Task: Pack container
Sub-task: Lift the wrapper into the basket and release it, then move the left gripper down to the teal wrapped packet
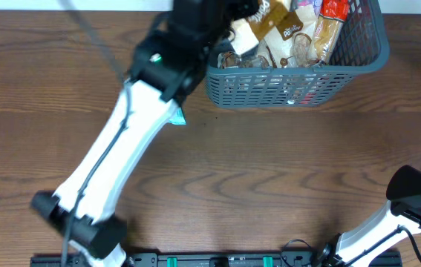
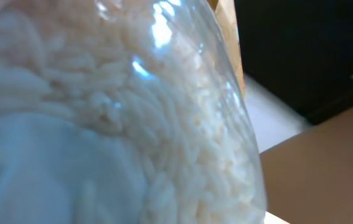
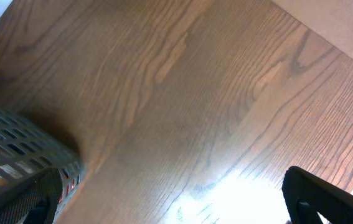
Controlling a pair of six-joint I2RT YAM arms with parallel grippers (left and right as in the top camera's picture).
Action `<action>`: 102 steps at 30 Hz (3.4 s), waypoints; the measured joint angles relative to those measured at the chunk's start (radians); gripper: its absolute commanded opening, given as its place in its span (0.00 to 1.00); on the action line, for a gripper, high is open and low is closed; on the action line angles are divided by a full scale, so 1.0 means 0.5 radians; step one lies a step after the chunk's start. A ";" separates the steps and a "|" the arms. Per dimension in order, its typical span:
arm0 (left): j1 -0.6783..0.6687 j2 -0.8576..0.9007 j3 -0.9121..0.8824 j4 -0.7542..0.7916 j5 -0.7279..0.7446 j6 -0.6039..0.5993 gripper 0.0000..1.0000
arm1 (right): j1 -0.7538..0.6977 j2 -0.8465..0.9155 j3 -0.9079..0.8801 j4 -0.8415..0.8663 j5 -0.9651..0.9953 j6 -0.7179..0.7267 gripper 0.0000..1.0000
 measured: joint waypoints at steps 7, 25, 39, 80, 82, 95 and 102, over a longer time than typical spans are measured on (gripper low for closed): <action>0.008 0.267 -0.012 0.016 -0.002 -0.098 0.06 | 0.000 0.000 0.000 0.000 0.000 0.000 0.99; 0.008 0.525 -0.011 0.016 -0.009 -0.143 0.60 | 0.000 0.000 0.000 0.000 -0.001 0.000 0.99; 0.075 0.288 -0.011 -0.055 -0.007 0.083 0.72 | 0.000 0.000 0.000 0.000 0.000 0.000 0.99; 0.549 -0.115 -0.511 -1.642 -0.163 0.431 0.99 | 0.000 0.000 0.000 0.000 0.005 0.000 0.99; 0.565 -0.115 -0.594 -1.595 -0.100 0.494 0.99 | 0.000 0.000 0.000 0.000 0.005 0.000 0.99; 0.744 -0.115 -1.225 -0.945 0.251 0.705 0.99 | 0.000 0.000 0.000 0.000 0.005 0.000 0.99; 0.654 -0.111 -1.245 -0.838 0.185 0.580 0.99 | 0.000 0.000 0.000 -0.001 0.005 0.000 0.99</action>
